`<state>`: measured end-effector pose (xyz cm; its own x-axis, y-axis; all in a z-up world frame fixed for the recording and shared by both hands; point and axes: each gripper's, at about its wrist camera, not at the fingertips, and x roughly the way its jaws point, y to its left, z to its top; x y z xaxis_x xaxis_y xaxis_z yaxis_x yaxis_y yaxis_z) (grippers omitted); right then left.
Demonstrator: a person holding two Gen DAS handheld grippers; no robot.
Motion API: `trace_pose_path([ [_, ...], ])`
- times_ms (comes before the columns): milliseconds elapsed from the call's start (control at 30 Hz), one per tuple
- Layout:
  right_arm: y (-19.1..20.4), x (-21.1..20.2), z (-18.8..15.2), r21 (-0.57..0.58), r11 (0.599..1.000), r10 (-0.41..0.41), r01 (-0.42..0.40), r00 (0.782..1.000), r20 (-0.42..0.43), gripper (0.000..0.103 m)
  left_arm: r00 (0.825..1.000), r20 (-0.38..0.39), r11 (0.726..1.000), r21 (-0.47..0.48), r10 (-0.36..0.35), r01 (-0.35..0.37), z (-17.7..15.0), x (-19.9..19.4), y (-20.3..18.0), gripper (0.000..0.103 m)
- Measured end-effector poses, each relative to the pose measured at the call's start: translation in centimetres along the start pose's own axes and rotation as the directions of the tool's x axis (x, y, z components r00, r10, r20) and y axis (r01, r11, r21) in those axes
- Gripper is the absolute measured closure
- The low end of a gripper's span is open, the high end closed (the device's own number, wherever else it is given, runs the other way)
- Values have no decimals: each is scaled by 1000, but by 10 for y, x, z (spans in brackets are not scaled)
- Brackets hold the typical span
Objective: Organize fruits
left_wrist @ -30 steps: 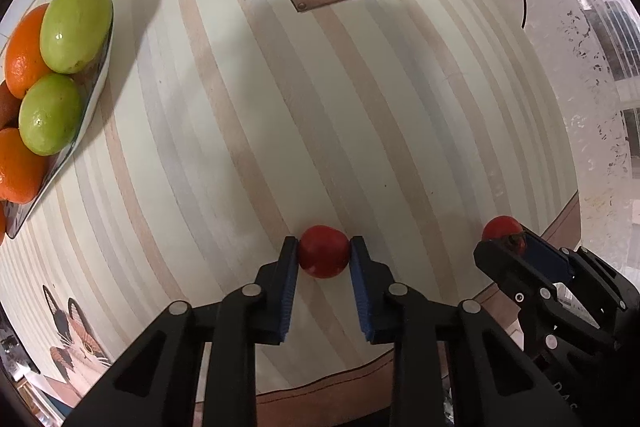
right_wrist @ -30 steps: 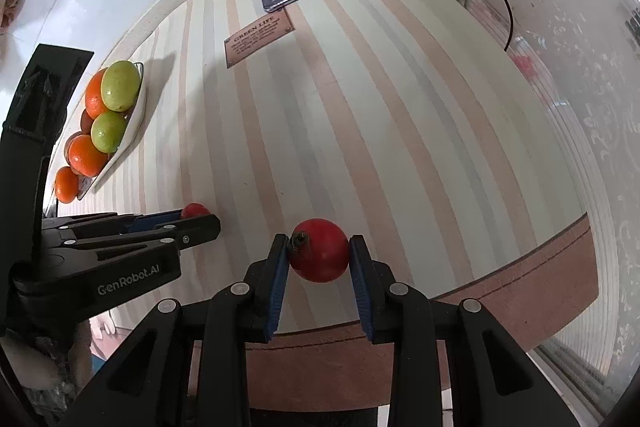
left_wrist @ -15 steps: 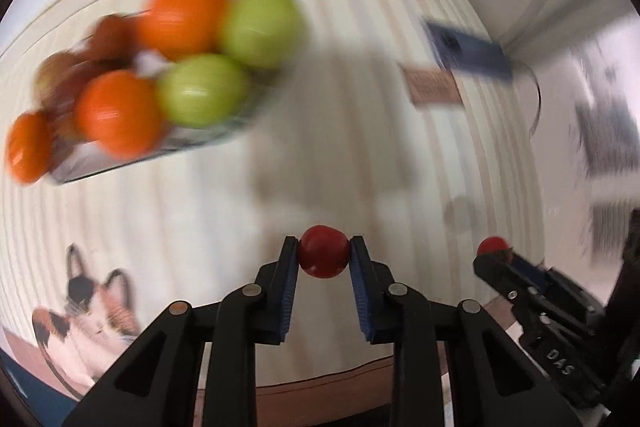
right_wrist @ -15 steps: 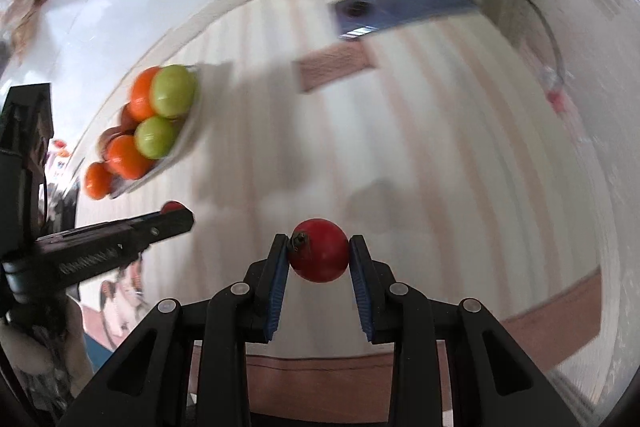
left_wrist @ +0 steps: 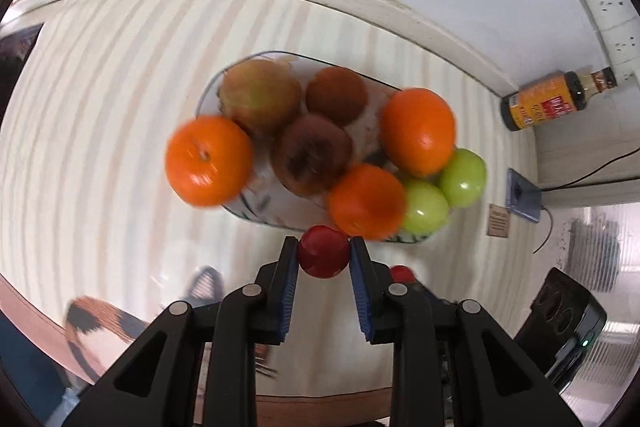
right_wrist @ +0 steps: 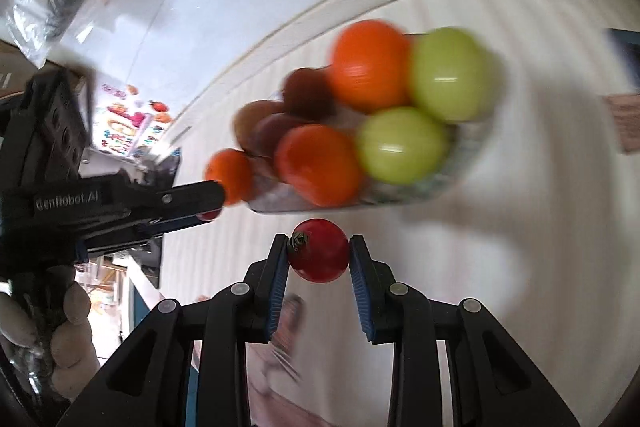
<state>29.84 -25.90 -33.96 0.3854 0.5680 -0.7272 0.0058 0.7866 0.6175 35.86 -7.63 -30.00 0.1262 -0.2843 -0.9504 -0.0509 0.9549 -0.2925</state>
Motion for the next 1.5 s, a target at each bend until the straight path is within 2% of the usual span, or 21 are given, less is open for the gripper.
trace_pose_path([
  [133, 20, 35, 0, 15, 998, 54, -54, 998, 16, 70, 998, -43, 998, 35, 44, -43, 15, 4, 7, 80],
  [367, 32, 73, -2, 62, 996, 64, -67, 997, 50, 70, 987, -95, 985, 133, 127, -114, 30, 13, 4, 80],
  [633, 36, 89, -1, 86, 995, 41, -50, 994, 97, 70, 977, -117, 972, 176, 178, -156, 36, 27, -1, 79],
  [700, 37, 93, 1, 88, 994, 50, -58, 994, 96, 69, 976, -114, 971, 173, 188, -166, 38, 27, -2, 73],
  [733, 38, 96, 3, 89, 994, 48, -56, 994, 94, 68, 976, -112, 971, 173, 188, -168, 40, 28, -4, 71],
  [800, 40, 98, 5, 91, 995, 39, -48, 994, 100, 55, 976, -99, 971, 165, 192, -174, 42, 25, -5, 64],
  [833, 41, 97, 5, 91, 995, 37, -47, 993, 109, 42, 977, -93, 971, 167, 190, -173, 42, 23, -6, 59],
  [867, 44, 95, 6, 85, 995, 34, -45, 992, 124, 30, 978, -88, 970, 169, 189, -172, 44, 21, -6, 45],
  [900, 46, 94, 7, 81, 996, 38, -48, 991, 128, 28, 979, -75, 970, 169, 188, -174, 44, 18, -7, 32],
  [933, 48, 94, 7, 79, 995, 45, -55, 991, 125, 25, 980, -54, 969, 172, 189, -177, 44, 13, -8, 29],
  [1100, 56, 88, 4, 70, 997, 24, -31, 995, 96, 20, 982, 4, 966, 180, 188, -185, 42, -8, -9, 26],
  [1133, 57, 81, 2, 66, 998, 10, -16, 996, 89, 16, 982, 22, 965, 181, 189, -190, 39, -15, -8, 23],
  [1167, 58, 75, 1, 60, 998, -14, 9, 996, 84, 11, 981, 41, 964, 181, 191, -195, 36, -20, -8, 13],
  [1200, 59, 65, 0, 49, 998, -55, 51, 995, 83, 10, 980, 54, 963, 182, 193, -200, 34, -24, -7, 6],
  [1333, 54, 32, 5, -3, 974, -226, 228, 969, 99, 7, 971, 119, 962, 157, 206, -223, 13, -39, 1, 6],
  [1500, 57, -4, 17, -87, 910, -392, 406, 909, 138, 5, 964, 161, 963, 133, 210, -232, -14, -44, 6, 5],
])
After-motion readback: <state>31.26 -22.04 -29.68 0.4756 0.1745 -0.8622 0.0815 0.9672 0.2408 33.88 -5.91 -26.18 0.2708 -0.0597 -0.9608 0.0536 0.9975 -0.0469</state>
